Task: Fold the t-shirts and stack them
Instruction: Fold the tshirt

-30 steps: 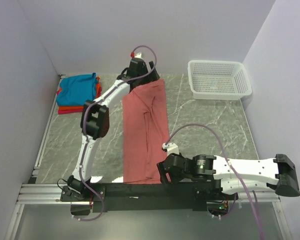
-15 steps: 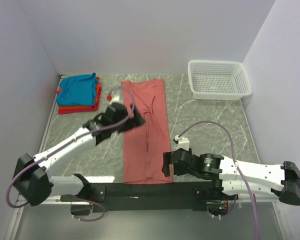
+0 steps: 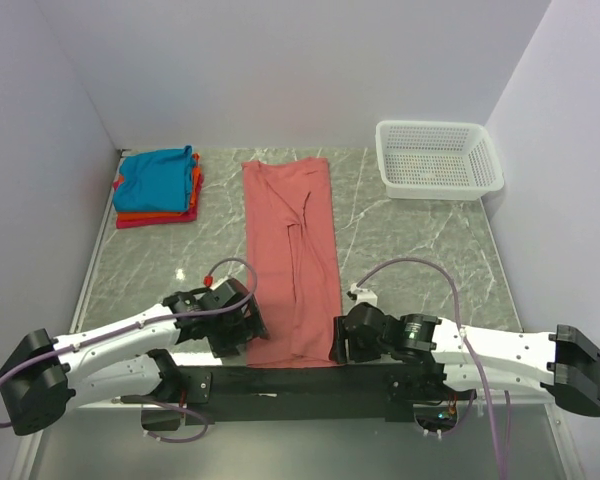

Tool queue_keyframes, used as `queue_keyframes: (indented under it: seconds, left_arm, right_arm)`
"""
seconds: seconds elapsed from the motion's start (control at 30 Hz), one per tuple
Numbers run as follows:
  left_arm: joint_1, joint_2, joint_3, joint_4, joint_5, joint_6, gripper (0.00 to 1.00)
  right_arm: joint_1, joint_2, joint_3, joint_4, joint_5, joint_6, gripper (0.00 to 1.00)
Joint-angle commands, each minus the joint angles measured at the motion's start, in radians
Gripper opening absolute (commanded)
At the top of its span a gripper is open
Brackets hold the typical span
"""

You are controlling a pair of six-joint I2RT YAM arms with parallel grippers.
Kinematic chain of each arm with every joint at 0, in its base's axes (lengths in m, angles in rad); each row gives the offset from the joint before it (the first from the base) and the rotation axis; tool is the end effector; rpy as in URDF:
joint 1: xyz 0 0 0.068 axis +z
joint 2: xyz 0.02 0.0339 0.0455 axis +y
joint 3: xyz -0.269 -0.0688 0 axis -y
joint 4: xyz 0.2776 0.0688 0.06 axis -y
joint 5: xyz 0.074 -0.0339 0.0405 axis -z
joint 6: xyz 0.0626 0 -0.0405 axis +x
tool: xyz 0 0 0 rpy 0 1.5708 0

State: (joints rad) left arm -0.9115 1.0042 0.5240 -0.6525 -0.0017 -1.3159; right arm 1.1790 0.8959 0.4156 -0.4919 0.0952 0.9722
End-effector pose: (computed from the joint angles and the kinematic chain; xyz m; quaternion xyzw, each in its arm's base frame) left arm 0.1272 -0.1639 0.1417 -0.1962 0.9562 -0.1946 0.0966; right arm 0.0829 0.1850 0.1359 -0.0846 0.9508 0.2375 0.1800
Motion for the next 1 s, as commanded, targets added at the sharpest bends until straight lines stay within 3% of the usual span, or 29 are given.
queue_keyframes:
  seconds: [0.0,0.13,0.2,0.23,0.5,0.57,0.63,0.73,0.77,0.97]
  left_arm:
    - [-0.02,0.004,-0.033,0.011,0.055,-0.057,0.94]
    - [-0.02,0.049,-0.078,0.085,0.14,-0.029,0.72]
    - [-0.021,0.08,-0.078,0.08,0.161,-0.023,0.68]
    - [-0.024,0.086,-0.079,0.079,0.17,-0.022,0.59]
    - [-0.043,0.106,-0.117,0.117,0.22,-0.025,0.3]
    - [-0.044,0.123,-0.101,0.096,0.203,-0.022,0.16]
    - [-0.044,0.128,-0.09,0.091,0.198,-0.014,0.04]
    - [-0.043,0.116,-0.071,0.076,0.198,-0.011,0.01]
    - [-0.044,0.108,-0.065,0.071,0.192,-0.011,0.01]
    - [-0.043,0.053,0.008,0.028,0.119,-0.003,0.01]
  right_arm:
    - [-0.004,0.017,-0.027,0.096,-0.054,0.042,0.67]
    - [-0.004,0.038,-0.026,0.085,-0.051,0.063,0.57]
    - [-0.005,0.037,-0.038,0.087,-0.061,0.068,0.54]
    - [-0.005,0.037,-0.041,0.087,-0.063,0.077,0.53]
    - [-0.004,0.028,-0.087,0.136,-0.081,0.112,0.47]
    - [-0.005,0.04,-0.09,0.142,-0.077,0.112,0.45]
    - [-0.005,0.06,-0.095,0.159,-0.071,0.117,0.36]
    - [-0.005,0.078,-0.101,0.18,-0.072,0.115,0.13]
    - [-0.005,0.077,-0.095,0.182,-0.074,0.106,0.01]
    - [-0.004,-0.009,-0.019,0.132,0.052,0.028,0.0]
